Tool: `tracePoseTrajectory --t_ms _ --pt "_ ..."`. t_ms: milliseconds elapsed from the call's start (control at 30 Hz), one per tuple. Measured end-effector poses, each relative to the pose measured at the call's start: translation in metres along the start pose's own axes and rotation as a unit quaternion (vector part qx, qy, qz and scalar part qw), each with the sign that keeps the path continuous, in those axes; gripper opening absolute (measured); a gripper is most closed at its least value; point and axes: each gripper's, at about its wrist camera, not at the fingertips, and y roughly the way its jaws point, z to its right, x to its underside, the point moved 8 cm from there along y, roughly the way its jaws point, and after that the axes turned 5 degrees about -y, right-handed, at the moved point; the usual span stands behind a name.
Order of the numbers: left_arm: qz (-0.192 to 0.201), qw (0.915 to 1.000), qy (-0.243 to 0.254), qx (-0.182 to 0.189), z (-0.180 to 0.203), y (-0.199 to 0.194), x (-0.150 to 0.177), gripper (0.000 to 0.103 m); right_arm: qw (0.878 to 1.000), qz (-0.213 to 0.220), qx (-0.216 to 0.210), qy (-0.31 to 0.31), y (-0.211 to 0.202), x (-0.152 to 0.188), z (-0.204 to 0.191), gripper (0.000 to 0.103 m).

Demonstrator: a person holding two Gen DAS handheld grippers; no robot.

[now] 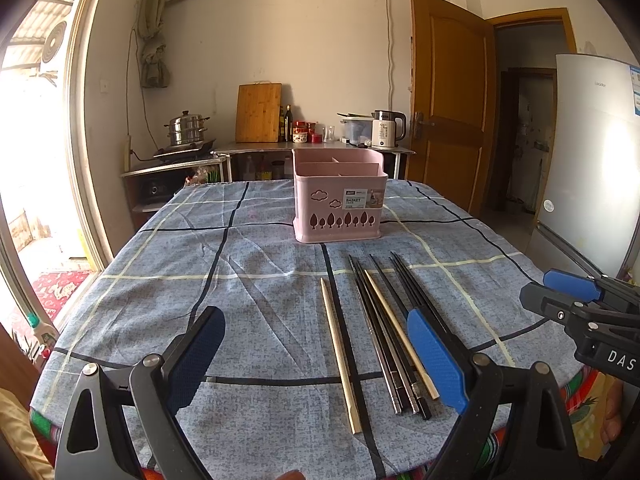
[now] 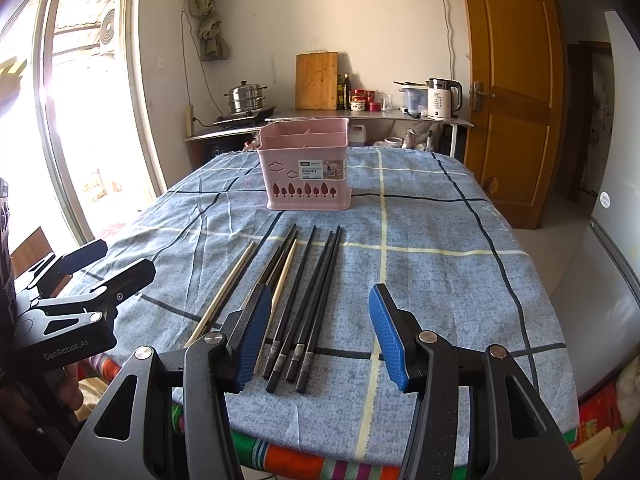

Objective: Organize utensils

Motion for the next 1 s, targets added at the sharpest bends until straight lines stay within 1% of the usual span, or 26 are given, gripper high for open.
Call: tracePoseTrajectory --t_ms 367,433,533,600,667,800,933,1000 --pt "-0.014 0.9998 0.003 0.014 0.0 0.021 -0.002 0.093 1.0 -0.011 -0.003 0.005 0.013 0.0 0.004 0.052" --pt "-0.017 0.9996 0.005 0.021 0.001 0.027 -0.004 0.093 1.0 -0.013 -0.003 0.007 0.017 0.0 0.006 0.052" --pt "-0.026 0.9987 0.001 0.043 0.004 0.039 -0.008 0.093 1.0 -0.016 -0.003 0.009 0.024 -0.002 0.009 0.052" --pt "-0.04 0.9983 0.001 0.042 0.005 0.052 -0.01 0.093 1.0 -0.022 -0.002 0.01 0.032 -0.003 0.013 0.052" --pt "-0.051 0.9976 0.006 0.046 0.006 0.066 -0.013 0.091 1.0 -0.028 -0.002 0.011 0.04 -0.005 0.015 0.052" --pt "-0.083 0.9955 0.019 0.04 0.006 0.097 -0.016 0.082 0.999 -0.045 0.004 0.007 0.061 -0.008 0.021 0.052" --pt "-0.119 0.9925 0.013 0.027 0.001 0.131 -0.019 0.076 0.997 -0.071 0.01 0.009 0.086 -0.01 0.028 0.052" --pt "-0.145 0.9885 -0.001 0.043 0.001 0.149 -0.021 0.074 0.996 -0.082 0.012 0.012 0.099 -0.011 0.032 0.052"
